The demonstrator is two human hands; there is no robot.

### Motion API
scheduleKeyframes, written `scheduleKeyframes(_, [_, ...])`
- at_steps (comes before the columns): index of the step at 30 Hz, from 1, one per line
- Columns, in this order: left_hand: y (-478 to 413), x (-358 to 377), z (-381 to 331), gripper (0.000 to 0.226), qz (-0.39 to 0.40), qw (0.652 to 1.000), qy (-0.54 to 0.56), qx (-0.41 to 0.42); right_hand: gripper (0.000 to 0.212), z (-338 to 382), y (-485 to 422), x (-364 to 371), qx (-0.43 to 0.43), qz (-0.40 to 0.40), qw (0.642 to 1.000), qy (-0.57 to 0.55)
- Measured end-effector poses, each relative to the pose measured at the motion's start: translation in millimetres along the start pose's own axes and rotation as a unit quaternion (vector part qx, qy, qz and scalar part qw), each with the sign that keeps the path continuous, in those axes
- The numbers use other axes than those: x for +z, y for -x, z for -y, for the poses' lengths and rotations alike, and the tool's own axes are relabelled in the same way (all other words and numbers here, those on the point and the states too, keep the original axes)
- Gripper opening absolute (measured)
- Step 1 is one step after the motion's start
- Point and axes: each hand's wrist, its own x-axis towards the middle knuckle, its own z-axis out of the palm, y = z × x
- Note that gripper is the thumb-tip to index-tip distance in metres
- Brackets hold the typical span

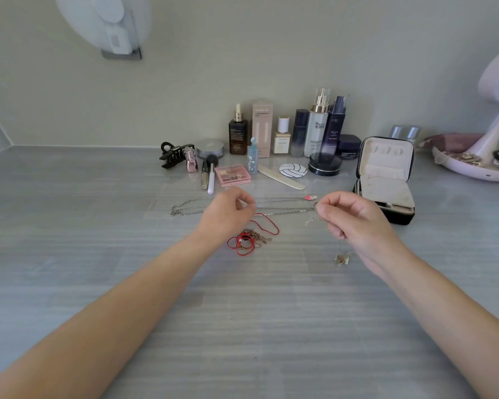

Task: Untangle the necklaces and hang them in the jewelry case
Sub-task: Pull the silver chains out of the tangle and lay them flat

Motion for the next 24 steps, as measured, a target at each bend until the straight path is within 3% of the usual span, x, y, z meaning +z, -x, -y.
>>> scheduleKeyframes(2, [6, 5, -5, 0.018, 0.018, 0.997, -0.034, 0.070, 0.007, 0, 1, 0, -0.004, 0.016, 1.000, 0.012])
scheduleKeyframes(4, [14, 13, -12, 0.021, 0.074, 0.991, 0.024, 0.110, 0.013, -1, 1, 1, -0.012, 0.030, 0.999, 0.024])
scheduleKeyframes(8, [27, 23, -22, 0.034, 0.225, 0.949, 0.219, 0.043, 0.009, 1, 4, 6, -0.041, 0.066, 0.994, 0.075])
scheduleKeyframes(11, [30, 25, -23, 0.030, 0.269, 0.923, 0.273, -0.006, 0.018, -1, 5, 9, -0.072, 0.073, 0.984, 0.146])
scheduleKeyframes(13, [30, 24, -24, 0.023, 0.272, 0.927, 0.257, -0.016, 0.021, 0, 5, 9, -0.072, 0.072, 0.979, 0.179])
scheduleKeyframes(16, [28, 20, -25, 0.020, 0.262, 0.944, 0.199, -0.020, 0.020, 13, 7, -2, -0.008, 0.161, 0.978, 0.132])
scheduleKeyframes(19, [27, 11, -26, 0.019, 0.264, 0.956, 0.127, -0.016, 0.015, 25, 1, -34, 0.018, 0.123, 0.988, 0.088])
scheduleKeyframes(21, [26, 7, -27, 0.018, 0.272, 0.960, 0.068, -0.009, 0.003, 23, -4, -55, 0.016, 0.077, 0.987, 0.142])
scheduleKeyframes(24, [28, 6, -29, 0.018, 0.281, 0.960, 0.002, 0.010, 0.019, 6, -8, -75, 0.034, 0.053, 0.941, 0.331])
